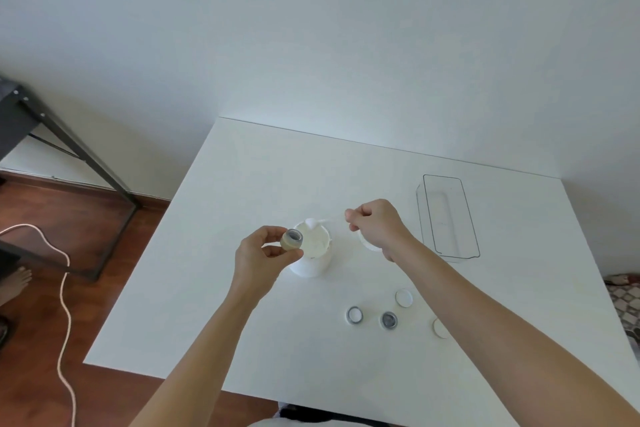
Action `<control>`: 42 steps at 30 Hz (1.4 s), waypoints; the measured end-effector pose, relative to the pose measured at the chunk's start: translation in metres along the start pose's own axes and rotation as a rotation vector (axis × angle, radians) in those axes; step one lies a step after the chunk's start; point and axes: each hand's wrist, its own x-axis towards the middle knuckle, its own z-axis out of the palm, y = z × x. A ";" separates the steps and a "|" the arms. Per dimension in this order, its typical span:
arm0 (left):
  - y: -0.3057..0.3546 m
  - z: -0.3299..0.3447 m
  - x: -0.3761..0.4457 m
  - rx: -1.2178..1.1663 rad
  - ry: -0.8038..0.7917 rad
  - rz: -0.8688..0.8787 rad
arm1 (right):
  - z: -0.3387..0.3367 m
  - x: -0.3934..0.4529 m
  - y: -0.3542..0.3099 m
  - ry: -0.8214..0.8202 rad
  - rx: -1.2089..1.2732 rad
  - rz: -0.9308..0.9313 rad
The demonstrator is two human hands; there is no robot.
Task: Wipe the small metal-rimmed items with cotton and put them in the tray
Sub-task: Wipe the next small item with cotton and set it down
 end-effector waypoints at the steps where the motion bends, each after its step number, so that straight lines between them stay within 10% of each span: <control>1: 0.002 0.002 0.001 -0.002 -0.008 0.002 | -0.001 -0.002 -0.001 0.011 0.013 -0.016; 11: 0.013 0.014 0.007 -0.063 -0.043 0.033 | 0.007 -0.023 -0.003 0.219 -0.080 -0.395; 21: 0.016 0.014 0.013 -0.113 -0.045 0.026 | 0.007 -0.040 0.013 0.550 -0.681 -1.197; 30: 0.015 0.012 0.016 -0.120 -0.045 0.037 | 0.002 -0.042 0.018 0.581 -0.637 -1.168; 36: 0.011 0.004 0.016 -0.135 -0.027 0.041 | 0.003 -0.035 0.017 0.490 -0.326 -0.798; 42: 0.002 -0.006 0.013 -0.155 -0.020 0.042 | 0.023 -0.008 0.025 0.336 -0.542 -0.619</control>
